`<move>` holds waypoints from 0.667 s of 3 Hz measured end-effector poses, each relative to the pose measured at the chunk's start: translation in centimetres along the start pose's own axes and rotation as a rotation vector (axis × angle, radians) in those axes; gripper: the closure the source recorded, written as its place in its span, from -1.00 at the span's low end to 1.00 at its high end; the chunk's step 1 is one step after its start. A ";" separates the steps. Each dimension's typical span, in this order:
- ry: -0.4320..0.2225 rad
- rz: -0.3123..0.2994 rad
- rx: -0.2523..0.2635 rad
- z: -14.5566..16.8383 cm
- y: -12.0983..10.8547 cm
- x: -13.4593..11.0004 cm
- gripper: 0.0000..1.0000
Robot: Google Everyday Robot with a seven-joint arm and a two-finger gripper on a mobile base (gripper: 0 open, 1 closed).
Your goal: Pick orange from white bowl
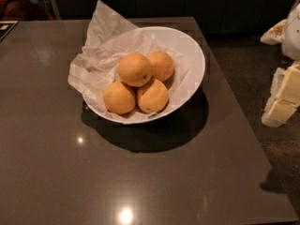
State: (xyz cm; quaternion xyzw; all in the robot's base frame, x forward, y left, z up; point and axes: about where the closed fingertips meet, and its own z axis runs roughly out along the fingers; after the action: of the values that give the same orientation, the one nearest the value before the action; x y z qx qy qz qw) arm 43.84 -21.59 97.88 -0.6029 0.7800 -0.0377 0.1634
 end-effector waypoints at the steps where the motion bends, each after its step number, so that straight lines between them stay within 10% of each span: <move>1: 0.006 -0.005 0.012 -0.2 -0.2 -0.6 -1.00; 2: 0.061 0.011 -0.016 0.4 -1.5 -2.2 -1.00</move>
Offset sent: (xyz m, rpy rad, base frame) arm 0.0364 0.0424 0.0028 -0.1333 0.1831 -0.0785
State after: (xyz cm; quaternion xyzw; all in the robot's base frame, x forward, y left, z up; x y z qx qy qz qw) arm 45.86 -19.81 98.35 -0.5986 0.7881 -0.0489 0.1352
